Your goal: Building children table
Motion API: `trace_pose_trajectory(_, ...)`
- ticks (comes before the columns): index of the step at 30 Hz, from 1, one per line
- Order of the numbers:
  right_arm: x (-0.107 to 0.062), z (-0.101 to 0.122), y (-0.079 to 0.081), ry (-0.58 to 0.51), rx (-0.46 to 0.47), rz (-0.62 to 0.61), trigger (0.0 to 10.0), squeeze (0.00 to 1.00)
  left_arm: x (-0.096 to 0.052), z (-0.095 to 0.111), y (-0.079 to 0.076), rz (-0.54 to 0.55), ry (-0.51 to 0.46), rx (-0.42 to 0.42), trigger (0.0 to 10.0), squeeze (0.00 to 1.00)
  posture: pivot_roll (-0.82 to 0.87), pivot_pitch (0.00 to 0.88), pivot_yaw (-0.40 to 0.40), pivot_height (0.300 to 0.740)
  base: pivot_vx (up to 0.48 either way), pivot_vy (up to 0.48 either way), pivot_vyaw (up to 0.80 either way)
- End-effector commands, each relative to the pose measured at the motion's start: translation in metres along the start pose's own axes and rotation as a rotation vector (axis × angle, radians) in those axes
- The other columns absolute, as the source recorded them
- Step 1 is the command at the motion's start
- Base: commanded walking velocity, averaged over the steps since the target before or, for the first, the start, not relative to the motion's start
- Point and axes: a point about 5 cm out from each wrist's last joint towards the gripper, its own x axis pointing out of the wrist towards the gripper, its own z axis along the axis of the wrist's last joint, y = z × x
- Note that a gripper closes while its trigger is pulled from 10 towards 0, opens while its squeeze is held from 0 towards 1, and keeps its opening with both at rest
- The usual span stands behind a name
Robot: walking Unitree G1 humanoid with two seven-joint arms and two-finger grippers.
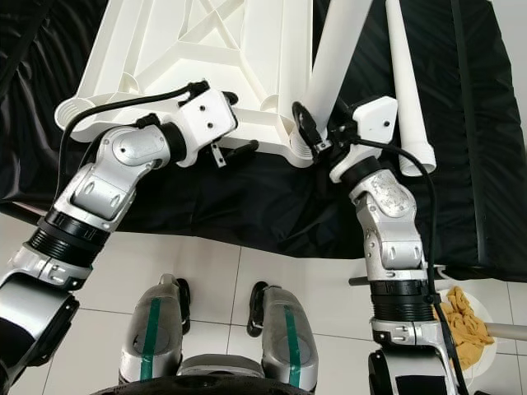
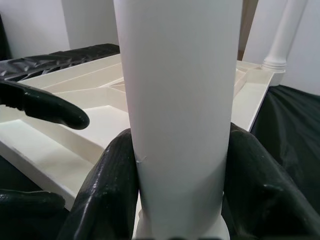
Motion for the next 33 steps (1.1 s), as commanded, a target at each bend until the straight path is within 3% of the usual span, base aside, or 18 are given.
trace_pose_trajectory(1, -0.004, -0.020, 0.012, 0.096, 0.018, 0.049, 10.0, 0.00, 0.001, 0.003, 0.001, 0.010, -0.007, 0.014, 10.0, 0.00, 0.10, 0.118, -0.059, 0.740, 0.000, 0.000, 0.00)
trace_pose_trajectory(15, -0.007, -0.020, 0.015, 0.087, -0.029, 0.077, 10.0, 0.00, 0.000, 0.003, 0.001, 0.013, -0.006, 0.017, 10.0, 0.00, 0.10, 0.120, -0.059, 0.740, 0.000, 0.000, 0.00)
trace_pose_trajectory(20, -0.008, -0.024, 0.015, 0.102, 0.021, 0.046, 10.0, 0.00, 0.000, 0.003, 0.002, 0.012, -0.005, 0.018, 10.0, 0.00, 0.10, 0.122, -0.057, 0.740, 0.000, 0.000, 0.00)
trace_pose_trajectory(22, -0.007, -0.028, 0.009, 0.130, 0.095, -0.001, 10.0, 0.00, 0.000, 0.003, 0.002, 0.012, -0.004, 0.022, 10.0, 0.00, 0.10, 0.123, -0.055, 0.740, 0.000, 0.000, 0.00)
trace_pose_trajectory(33, -0.004, -0.038, -0.005, 0.224, 0.193, -0.088, 10.0, 0.00, -0.001, 0.003, 0.002, 0.011, -0.002, 0.028, 10.0, 0.00, 0.11, 0.118, -0.058, 0.740, 0.000, 0.000, 0.00)
